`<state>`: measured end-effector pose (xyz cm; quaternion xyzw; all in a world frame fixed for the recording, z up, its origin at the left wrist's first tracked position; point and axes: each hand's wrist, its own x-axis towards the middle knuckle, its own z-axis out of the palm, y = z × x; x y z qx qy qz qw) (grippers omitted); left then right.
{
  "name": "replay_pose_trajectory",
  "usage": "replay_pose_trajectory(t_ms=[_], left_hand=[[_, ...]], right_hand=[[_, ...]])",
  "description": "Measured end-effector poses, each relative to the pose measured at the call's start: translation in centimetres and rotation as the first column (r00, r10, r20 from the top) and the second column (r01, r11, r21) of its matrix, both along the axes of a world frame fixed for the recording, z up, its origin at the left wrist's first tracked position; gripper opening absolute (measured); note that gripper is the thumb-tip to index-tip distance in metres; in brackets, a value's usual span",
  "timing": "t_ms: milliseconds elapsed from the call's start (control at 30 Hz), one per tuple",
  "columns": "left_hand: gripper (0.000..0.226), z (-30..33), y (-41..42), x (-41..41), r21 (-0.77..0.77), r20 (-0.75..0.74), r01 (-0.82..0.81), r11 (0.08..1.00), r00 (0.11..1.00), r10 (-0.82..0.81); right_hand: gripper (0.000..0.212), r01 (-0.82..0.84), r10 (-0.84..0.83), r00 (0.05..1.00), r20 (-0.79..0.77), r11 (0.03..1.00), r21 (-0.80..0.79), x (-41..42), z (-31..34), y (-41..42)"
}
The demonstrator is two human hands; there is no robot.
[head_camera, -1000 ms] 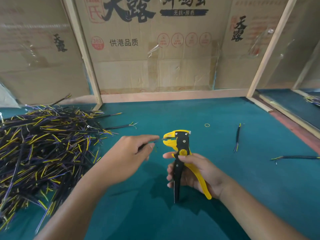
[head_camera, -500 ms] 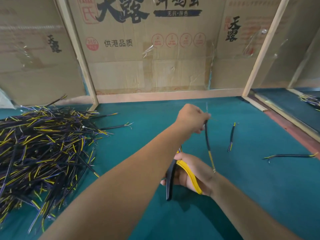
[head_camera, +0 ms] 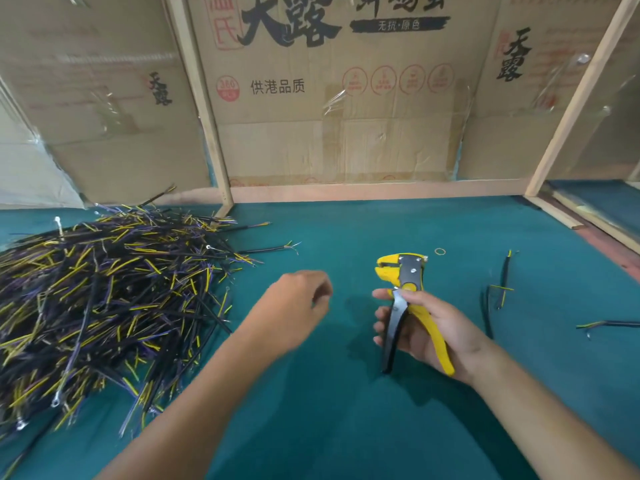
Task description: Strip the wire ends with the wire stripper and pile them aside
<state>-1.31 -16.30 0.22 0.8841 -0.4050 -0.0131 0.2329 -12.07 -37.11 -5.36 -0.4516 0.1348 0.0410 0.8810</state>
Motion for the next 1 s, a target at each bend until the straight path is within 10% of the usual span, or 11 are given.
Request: replay_pose_trajectory(t_ms=[167,400,700,833,1000], left_hand=[[0.028,1.0,8.1,2.5,0.524,0.097,-0.062,0.849,0.995,0.013],[0.020,-0.6,9.5,4.1,0.621,0.267,-0.141,0.771,0.963,-0.038],[0.020,0.1,7.0,3.9,-0.004,0.229,-0.046,0.999,0.972,0.046],[0.035,0.0,5.1,2.5,-0.501,-0.044,0.032,0.865,0.997,-0.062],[0.060,-2.5,4.2,1.9,-0.494,-0.357,0.106,0.863,0.880,-0.313]], right_hand=[[0.048,-0.069,0.069,0.998,0.000,0.991,-0.116,-0.5,0.3,-2.9],[0.050,0.081,-0.070,0.992,0.104,0.991,-0.102,-0.8,0.4,-4.9],[0.047,0.025,-0.014,0.997,0.072,0.988,-0.150,-0.9,0.4,-4.8],[0.047,0.013,-0.003,0.998,0.069,0.989,-0.147,-1.0,0.4,-5.4],[0.047,0.019,-0.007,0.997,0.083,0.989,-0.147,-1.1,0.2,-5.7]])
